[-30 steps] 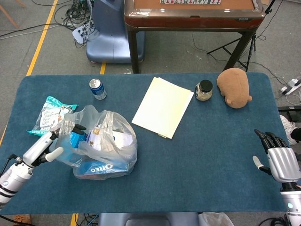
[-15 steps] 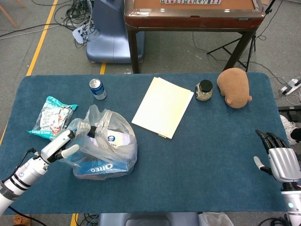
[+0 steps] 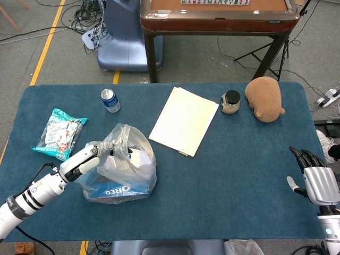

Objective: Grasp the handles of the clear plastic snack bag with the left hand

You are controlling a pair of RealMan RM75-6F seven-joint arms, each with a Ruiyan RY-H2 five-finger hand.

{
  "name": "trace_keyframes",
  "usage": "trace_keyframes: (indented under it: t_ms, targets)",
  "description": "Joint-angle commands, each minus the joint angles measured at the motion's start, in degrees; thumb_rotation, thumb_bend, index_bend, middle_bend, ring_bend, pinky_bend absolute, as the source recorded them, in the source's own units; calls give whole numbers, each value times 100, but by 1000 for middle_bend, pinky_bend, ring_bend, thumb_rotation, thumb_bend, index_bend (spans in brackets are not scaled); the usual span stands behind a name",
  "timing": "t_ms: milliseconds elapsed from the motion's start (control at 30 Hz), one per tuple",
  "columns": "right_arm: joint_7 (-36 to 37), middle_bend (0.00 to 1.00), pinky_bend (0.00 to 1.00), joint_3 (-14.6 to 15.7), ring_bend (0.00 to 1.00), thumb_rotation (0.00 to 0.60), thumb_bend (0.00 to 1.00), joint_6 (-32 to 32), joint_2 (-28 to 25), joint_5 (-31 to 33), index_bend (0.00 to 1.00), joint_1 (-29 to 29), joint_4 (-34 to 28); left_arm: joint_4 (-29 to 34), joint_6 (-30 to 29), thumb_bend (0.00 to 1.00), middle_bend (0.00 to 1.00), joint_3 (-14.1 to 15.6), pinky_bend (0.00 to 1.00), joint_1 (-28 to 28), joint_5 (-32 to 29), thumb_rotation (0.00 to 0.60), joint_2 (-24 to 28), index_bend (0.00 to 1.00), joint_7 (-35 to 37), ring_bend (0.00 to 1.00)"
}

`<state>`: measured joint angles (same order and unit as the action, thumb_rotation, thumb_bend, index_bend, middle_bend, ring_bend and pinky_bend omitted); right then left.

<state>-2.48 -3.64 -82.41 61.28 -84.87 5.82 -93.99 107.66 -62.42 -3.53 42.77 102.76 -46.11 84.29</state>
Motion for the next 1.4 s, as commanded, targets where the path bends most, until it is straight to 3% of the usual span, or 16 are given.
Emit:
trace_keyframes:
  t_ms: [33,200,333,500,767,967,1067,1400]
  targets:
    - [9,222,242,2,132,600,322,-4,1,2,115,-6,4,0,87,133,219,5,246,155,-34,117,-10,283,275,186]
    - [16,222,242,-4,132,600,323,-13,-3,24,115,-18,6,8,35,134,219,38,249,279,8,136,16,283,755,192]
    - [20,222,242,-12,132,600,322,-26,-13,28,115,-23,4,-123,-133,134,222,161,259,405,289,198,78,281,1504,199]
    - [45,222,242,-13,132,600,323,-31,-11,27,115,-29,17,-127,-29,133,222,206,262,479,191,210,-11,280,1280,200]
    - [61,222,242,-15,132,600,322,-18,-26,45,115,-32,22,-160,-66,133,222,274,270,657,100,230,-131,262,2006,202]
    - [62,222,242,-13,132,600,323,-2,-19,59,115,-33,30,-149,21,133,222,244,271,681,-159,271,-263,233,1646,195]
    - [48,222,242,-16,132,600,322,15,-18,64,115,-24,20,-115,98,133,217,203,266,718,-314,333,-344,204,1588,157]
    - [10,222,242,-20,132,600,323,96,-4,122,115,3,18,-309,472,133,175,175,225,1023,-358,343,-631,191,1794,134]
